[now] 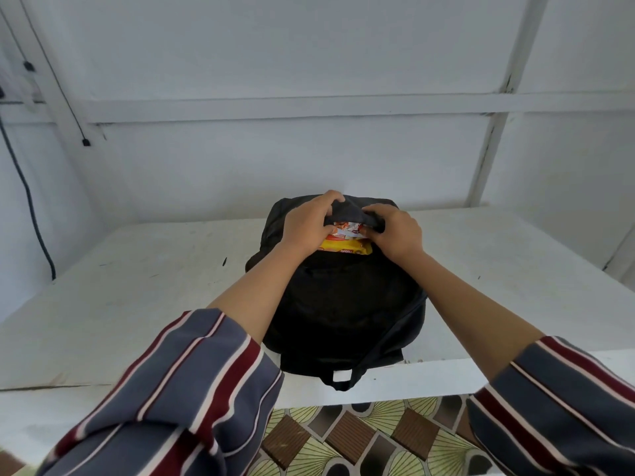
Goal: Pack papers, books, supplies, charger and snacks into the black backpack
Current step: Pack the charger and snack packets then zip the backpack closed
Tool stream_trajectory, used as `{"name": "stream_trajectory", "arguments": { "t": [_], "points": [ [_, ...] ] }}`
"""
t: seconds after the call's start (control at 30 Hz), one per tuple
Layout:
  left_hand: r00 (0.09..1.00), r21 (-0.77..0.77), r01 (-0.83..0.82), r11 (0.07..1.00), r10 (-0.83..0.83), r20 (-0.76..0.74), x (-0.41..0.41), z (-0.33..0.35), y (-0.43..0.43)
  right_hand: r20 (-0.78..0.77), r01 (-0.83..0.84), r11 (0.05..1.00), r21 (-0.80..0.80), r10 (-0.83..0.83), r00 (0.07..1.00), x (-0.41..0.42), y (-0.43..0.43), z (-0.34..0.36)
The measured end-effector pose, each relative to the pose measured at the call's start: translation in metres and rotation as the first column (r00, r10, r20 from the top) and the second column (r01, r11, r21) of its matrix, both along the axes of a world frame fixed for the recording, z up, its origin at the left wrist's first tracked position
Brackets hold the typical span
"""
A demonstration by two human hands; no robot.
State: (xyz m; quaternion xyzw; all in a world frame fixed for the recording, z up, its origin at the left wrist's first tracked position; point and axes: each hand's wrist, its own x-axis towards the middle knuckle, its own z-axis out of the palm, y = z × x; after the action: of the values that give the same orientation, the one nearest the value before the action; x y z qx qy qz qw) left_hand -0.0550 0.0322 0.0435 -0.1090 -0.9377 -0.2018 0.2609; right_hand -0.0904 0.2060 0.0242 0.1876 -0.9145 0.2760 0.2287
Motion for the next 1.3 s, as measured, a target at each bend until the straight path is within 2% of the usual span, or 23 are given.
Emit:
{"name": "stream_trajectory", "arguments": {
  "t": [0.1,0.2,0.3,0.53,0.73,0.8,0.9,0.97,1.07,1.1,1.13,1.2,1.27,1.3],
  "points": [
    [1.0,0.001,0.008,1.0,-0.008,-0.03,-0.005,-0.003,-0.002,-0.026,0.011,1.0,-0.018,-0.011,1.0,-0.002,-0.003,0.0],
    [0.994,0.023,0.105,0.994,-0.105,-0.006,-0.008,-0.006,-0.008,-0.021,-0.054,0.998,-0.025,0.053,0.998,-0.003,0.003,-0.001],
    [0.983,0.003,0.184,0.983,-0.184,-0.014,-0.007,-0.008,-0.013,0.026,-0.142,0.99,-0.016,0.142,0.99,-0.001,0.011,0.0],
    [0.979,-0.147,0.203,0.968,-0.197,0.051,-0.002,-0.009,-0.022,0.206,-0.259,0.965,-0.042,0.262,0.943,0.008,0.023,0.0],
    [0.972,-0.336,0.203,0.92,-0.147,0.185,0.004,-0.012,-0.03,0.238,-0.311,0.933,0.182,0.265,0.934,0.005,0.027,-0.011],
    [0.977,-0.341,0.185,0.922,-0.134,0.168,0.006,-0.015,-0.029,0.212,-0.292,0.923,0.252,0.242,0.947,0.006,0.027,-0.012],
    [0.989,-0.308,0.139,0.941,-0.116,0.092,0.009,-0.015,-0.023,0.134,-0.281,0.934,0.221,0.256,0.957,0.01,0.024,-0.009],
    [0.996,-0.321,0.094,0.942,-0.084,0.043,0.01,-0.015,-0.018,0.093,-0.281,0.923,0.263,0.266,0.96,0.012,0.021,-0.007],
    [0.998,-0.296,0.059,0.953,-0.054,0.022,0.011,-0.018,-0.013,0.131,-0.276,0.887,0.37,0.244,0.961,0.013,0.018,-0.005],
    [0.998,-0.259,0.056,0.964,-0.049,0.034,0.011,-0.018,-0.012,0.171,-0.293,0.895,0.337,0.248,0.954,0.014,0.019,-0.004],
    [0.997,-0.217,0.063,0.974,-0.052,0.059,0.012,-0.017,-0.012,0.226,-0.32,0.917,0.238,0.268,0.937,0.015,0.02,-0.003],
    [0.986,-0.165,0.109,0.98,-0.086,0.142,0.013,-0.014,-0.014,0.267,-0.322,0.94,-0.111,0.34,0.902,0.02,0.023,0.0],
    [0.973,-0.148,0.149,0.978,-0.119,0.198,0.014,-0.011,-0.016,0.231,-0.194,0.893,-0.406,0.306,0.924,0.022,0.028,0.003],
    [0.972,-0.136,0.154,0.979,-0.126,0.198,0.014,-0.011,-0.016,0.239,-0.117,0.882,-0.457,0.248,0.939,0.022,0.032,0.005]
  ]
}}
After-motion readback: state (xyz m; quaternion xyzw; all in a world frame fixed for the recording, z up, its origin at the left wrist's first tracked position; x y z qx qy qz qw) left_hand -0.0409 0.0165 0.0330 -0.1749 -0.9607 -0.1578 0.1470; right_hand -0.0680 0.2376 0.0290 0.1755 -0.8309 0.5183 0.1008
